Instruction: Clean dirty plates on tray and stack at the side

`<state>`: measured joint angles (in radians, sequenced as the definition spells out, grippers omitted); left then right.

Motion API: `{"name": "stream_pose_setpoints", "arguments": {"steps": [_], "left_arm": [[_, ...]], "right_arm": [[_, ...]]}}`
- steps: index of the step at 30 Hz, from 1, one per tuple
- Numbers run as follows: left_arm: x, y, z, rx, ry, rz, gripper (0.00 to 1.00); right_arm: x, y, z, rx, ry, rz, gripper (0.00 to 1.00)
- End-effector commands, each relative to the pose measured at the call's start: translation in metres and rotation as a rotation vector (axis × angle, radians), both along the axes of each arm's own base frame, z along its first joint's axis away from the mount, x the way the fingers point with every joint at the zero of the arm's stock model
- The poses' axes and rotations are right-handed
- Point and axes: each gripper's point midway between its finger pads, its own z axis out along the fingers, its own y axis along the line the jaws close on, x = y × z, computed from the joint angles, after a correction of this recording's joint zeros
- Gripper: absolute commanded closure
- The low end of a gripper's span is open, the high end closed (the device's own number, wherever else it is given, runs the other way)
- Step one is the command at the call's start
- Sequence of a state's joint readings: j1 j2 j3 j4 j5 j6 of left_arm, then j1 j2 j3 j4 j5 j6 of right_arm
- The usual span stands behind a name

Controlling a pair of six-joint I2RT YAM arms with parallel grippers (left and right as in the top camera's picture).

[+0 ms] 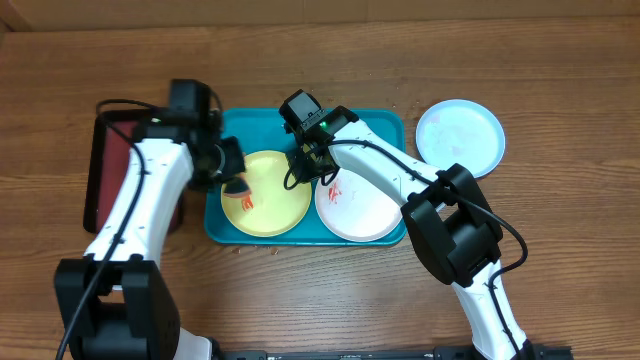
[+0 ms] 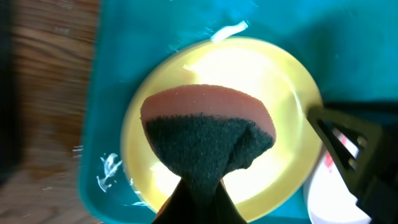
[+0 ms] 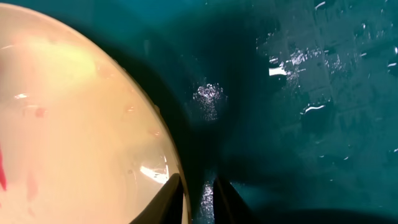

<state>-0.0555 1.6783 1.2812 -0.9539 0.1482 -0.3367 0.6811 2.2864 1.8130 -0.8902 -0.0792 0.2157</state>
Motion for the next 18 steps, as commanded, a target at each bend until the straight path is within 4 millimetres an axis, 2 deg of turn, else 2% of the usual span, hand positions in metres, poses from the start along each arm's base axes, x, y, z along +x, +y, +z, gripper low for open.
{"name": "stream_pose_setpoints", "arguments": {"steps": [1,4,9,13,18], "left_arm": [[-0.005,-0.018,-0.007,-0.029,0.004,-0.038,0.96],[-0.007,-0.022,-0.014,-0.036,0.008,-0.019,0.96],[-0.01,-0.022,-0.03,-0.039,0.004,-0.015,0.96],[-0.01,-0.03,-0.041,-0.079,-0.011,-0.022,0.96],[-0.005,-0.031,-0.058,-0.104,-0.043,0.062,0.96]], "right_arm": [[0.01,-0.005,-0.002,-0.026,-0.029,-0.021,0.88],[0.009,-0.006,-0.004,-0.03,-0.028,-0.022,0.96],[0.006,-0.01,-0.011,-0.037,-0.01,-0.048,0.96],[0.006,-0.009,-0.012,-0.022,-0.003,-0.066,0.96],[0.005,-0.01,-0.012,-0.025,0.001,-0.069,0.96]]}}
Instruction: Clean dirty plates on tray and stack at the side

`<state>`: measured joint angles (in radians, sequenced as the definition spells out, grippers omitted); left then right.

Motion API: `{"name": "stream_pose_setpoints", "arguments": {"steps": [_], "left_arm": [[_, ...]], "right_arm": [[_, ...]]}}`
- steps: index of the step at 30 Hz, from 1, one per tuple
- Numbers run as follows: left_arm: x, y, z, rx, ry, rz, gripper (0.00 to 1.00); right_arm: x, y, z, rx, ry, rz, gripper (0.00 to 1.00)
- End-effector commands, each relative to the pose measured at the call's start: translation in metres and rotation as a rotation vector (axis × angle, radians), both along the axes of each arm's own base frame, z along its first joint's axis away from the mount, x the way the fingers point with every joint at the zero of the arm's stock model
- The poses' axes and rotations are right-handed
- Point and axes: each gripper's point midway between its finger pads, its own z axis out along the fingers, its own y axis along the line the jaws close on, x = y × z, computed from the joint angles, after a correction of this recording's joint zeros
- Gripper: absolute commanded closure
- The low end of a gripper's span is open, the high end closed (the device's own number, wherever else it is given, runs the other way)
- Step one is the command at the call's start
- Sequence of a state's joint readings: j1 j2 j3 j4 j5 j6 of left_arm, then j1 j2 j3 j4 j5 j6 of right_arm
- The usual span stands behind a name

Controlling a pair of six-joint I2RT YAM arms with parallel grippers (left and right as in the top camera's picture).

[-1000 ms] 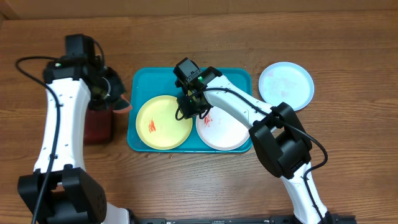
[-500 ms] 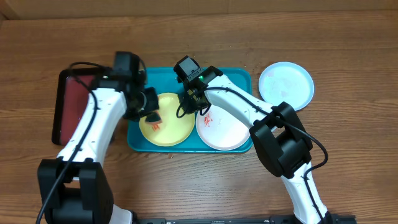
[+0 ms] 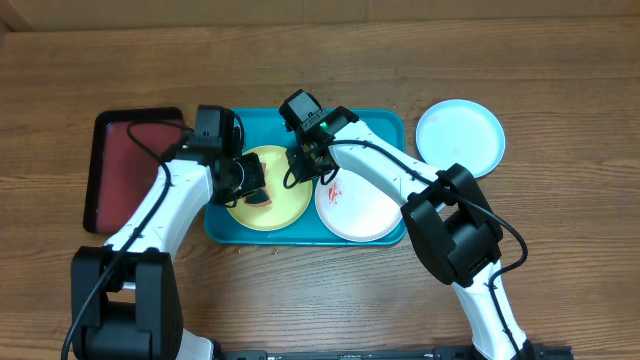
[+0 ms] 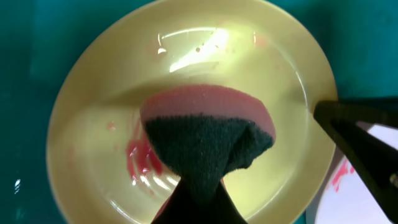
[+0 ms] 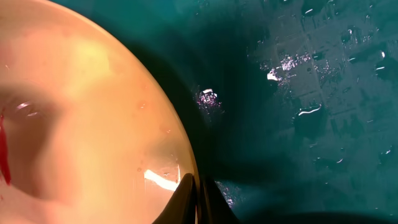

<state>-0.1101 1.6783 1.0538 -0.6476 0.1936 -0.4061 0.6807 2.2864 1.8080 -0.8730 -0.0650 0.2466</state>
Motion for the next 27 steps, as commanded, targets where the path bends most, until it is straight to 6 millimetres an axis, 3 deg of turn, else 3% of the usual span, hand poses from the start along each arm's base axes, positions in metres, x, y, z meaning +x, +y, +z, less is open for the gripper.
{"name": "stream_pose_setpoints", "arguments": {"steps": [1,10,15,19,22,25,27], "left_arm": [[-0.003,-0.005,-0.013,-0.044,0.013,0.07,0.96],[0.0,-0.002,-0.061,-0.022,0.068,0.078,0.96],[-0.013,0.035,-0.081,0.166,0.134,0.127,0.96],[-0.018,0.079,-0.066,0.379,0.151,0.189,0.96],[-0.01,0.098,-0.044,0.493,0.13,0.215,0.96],[0.005,0.099,-0.024,0.498,0.097,0.222,0.96],[0.015,0.086,-0.016,0.435,0.08,0.205,0.96]], "right_arm": [[0.002,-0.009,-0.011,-0.026,0.013,-0.035,0.96],[0.004,-0.011,-0.011,-0.021,0.014,-0.064,0.96],[0.004,-0.011,-0.011,-0.021,0.014,-0.063,0.96],[0.004,-0.011,-0.011,-0.021,0.014,-0.063,0.96],[0.004,-0.011,-0.011,-0.021,0.014,-0.063,0.96],[0.004,-0.01,-0.011,-0.02,0.012,-0.063,0.96],[0.005,-0.01,-0.011,-0.018,0.011,-0.063,0.96]]}}
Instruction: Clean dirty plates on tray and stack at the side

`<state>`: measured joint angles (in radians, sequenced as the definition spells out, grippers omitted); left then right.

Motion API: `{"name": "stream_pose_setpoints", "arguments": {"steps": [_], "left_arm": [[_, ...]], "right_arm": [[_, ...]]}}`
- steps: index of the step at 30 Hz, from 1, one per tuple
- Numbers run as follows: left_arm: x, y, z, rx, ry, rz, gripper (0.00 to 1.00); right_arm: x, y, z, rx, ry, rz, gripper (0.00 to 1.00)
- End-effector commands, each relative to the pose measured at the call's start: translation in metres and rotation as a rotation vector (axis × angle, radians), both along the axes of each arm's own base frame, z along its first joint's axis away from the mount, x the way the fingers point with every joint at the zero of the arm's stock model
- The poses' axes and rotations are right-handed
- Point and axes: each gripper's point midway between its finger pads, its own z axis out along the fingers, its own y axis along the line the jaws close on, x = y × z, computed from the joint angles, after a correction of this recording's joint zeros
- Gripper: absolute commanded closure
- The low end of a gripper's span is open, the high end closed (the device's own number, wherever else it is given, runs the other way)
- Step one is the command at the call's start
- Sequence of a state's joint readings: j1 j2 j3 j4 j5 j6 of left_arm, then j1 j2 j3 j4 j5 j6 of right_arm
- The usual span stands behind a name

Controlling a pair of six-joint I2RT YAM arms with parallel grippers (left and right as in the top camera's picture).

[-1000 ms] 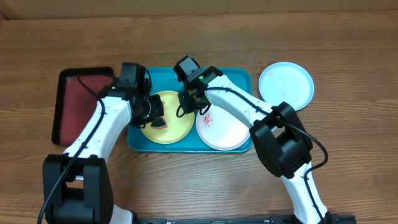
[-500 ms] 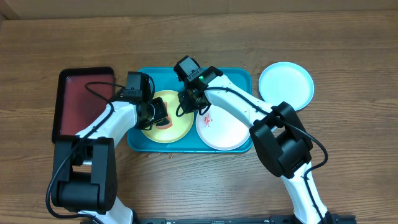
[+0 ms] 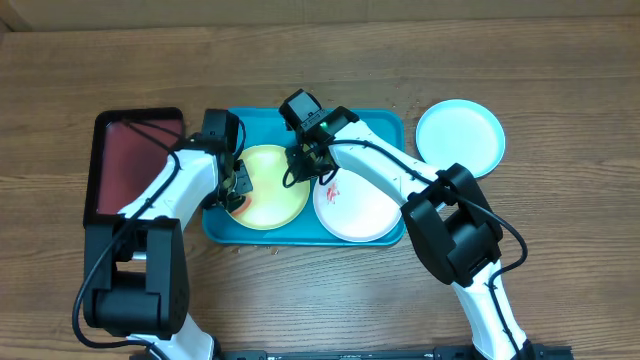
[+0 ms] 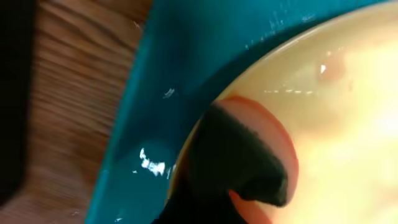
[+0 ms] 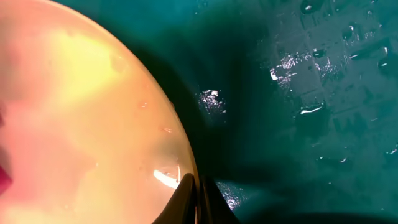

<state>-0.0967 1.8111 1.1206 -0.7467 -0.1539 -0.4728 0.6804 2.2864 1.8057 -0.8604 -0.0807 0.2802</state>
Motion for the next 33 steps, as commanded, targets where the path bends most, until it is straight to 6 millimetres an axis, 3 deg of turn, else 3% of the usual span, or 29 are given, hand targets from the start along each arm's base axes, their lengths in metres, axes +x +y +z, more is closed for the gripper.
{"name": "stream_pose_setpoints", "arguments": {"steps": [1,8,12,16,22,25,28,33], "left_arm": [[0.025,0.01,0.018,0.042,-0.059,0.014,0.96],[0.042,-0.065,0.026,-0.362,-0.113,-0.088,0.96],[0.041,-0.081,0.023,-0.414,-0.103,-0.116,0.96],[0.037,-0.082,0.008,-0.398,-0.062,-0.116,0.96],[0.027,-0.06,-0.032,-0.267,0.035,-0.087,0.96],[0.02,-0.034,-0.041,-0.121,0.073,-0.078,0.95],[0.017,-0.008,-0.031,0.017,0.08,-0.058,0.96],[0.024,0.029,0.012,0.227,0.038,-0.027,0.96]], "right_arm": [[0.005,-0.013,-0.011,-0.041,0.001,-0.035,0.96],[0.005,-0.013,-0.011,-0.039,-0.001,-0.035,0.96],[0.007,-0.012,-0.01,-0.034,-0.007,-0.035,0.96],[0.007,-0.011,-0.01,-0.032,-0.009,-0.035,0.96],[0.007,-0.011,-0.01,-0.033,-0.008,-0.035,0.96],[0.006,-0.012,-0.01,-0.035,-0.006,-0.035,0.96],[0.006,-0.012,-0.01,-0.035,-0.006,-0.035,0.96],[0.006,-0.012,-0.01,-0.035,-0.006,-0.035,0.96]]}}
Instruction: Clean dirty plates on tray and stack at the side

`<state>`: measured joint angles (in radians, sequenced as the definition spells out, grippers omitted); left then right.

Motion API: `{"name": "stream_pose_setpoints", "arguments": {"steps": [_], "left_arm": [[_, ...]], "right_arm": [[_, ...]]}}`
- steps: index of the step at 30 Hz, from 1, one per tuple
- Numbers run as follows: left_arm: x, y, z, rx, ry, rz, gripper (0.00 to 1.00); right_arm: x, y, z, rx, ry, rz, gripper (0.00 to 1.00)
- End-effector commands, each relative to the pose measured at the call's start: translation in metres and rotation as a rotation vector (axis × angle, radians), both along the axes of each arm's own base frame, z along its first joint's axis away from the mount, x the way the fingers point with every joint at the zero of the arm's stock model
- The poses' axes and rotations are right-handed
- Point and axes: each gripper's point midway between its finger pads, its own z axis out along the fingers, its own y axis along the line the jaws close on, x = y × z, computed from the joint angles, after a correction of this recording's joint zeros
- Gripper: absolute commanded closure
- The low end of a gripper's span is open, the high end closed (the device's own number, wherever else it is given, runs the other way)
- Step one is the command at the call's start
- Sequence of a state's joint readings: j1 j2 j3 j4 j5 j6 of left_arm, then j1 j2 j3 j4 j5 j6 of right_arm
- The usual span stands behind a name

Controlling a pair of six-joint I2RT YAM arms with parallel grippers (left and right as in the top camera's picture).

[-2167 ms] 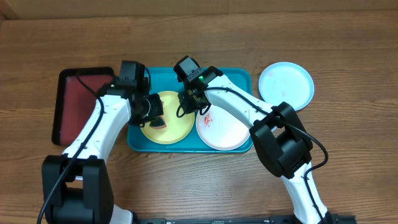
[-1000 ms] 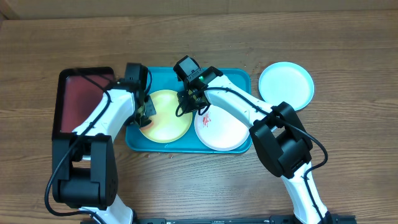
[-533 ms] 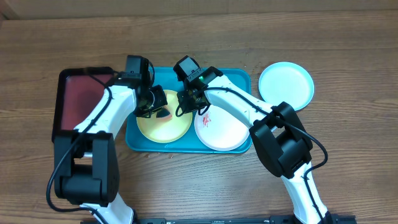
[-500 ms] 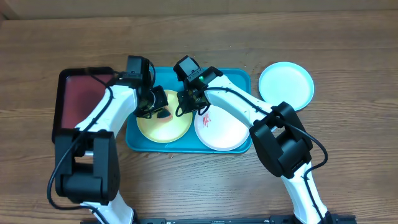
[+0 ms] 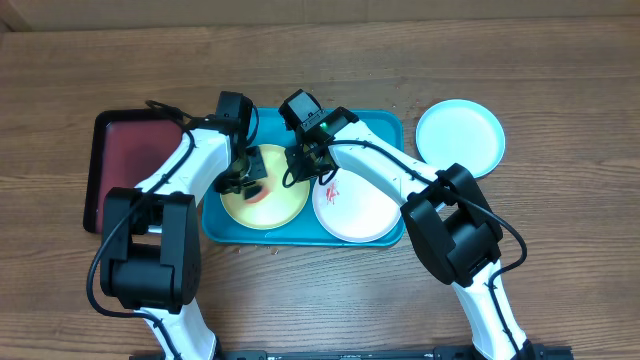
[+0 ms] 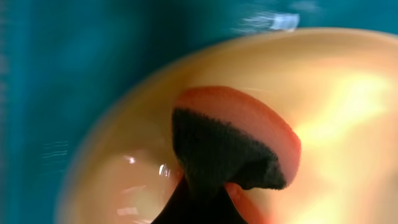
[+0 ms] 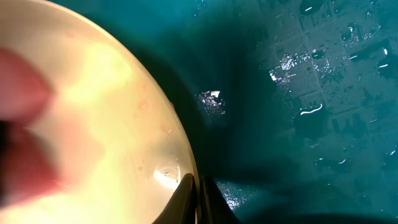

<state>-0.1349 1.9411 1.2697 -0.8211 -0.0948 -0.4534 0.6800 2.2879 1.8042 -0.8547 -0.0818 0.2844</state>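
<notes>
A yellow plate lies in the left half of the teal tray. My left gripper is shut on a pink sponge with a dark scouring face, which presses on the yellow plate near its middle. My right gripper is shut on the rim of the yellow plate at its right edge, also seen from overhead. A white plate with red smears lies in the tray's right half.
A pale, clean-looking plate sits on the wooden table to the right of the tray. A dark red tray lies to the left. The wet tray floor shows beside the yellow plate.
The sponge was at the yellow plate's left rim by the tray wall; now it is further right, near the plate's middle. The left wrist has turned. The right gripper still holds the rim.
First the left gripper held the sponge over the yellow plate, the right fingers slightly apart at its rim. Then the right gripper was shut on the rim, with the sponge above a red smear. Later the sponge was at the left rim, now mid-plate.
</notes>
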Motion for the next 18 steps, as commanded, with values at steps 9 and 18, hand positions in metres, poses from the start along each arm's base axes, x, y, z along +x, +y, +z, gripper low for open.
{"name": "stream_pose_setpoints", "arguments": {"steps": [9,18], "left_arm": [[0.035,0.059,0.106,0.289,-0.247,0.085,0.96],[0.024,0.114,0.138,0.126,-0.303,0.309,0.96]], "right_arm": [[0.006,-0.012,-0.009,-0.036,-0.008,-0.031,0.96],[0.025,0.003,0.041,0.042,-0.107,-0.028,0.96]]}}
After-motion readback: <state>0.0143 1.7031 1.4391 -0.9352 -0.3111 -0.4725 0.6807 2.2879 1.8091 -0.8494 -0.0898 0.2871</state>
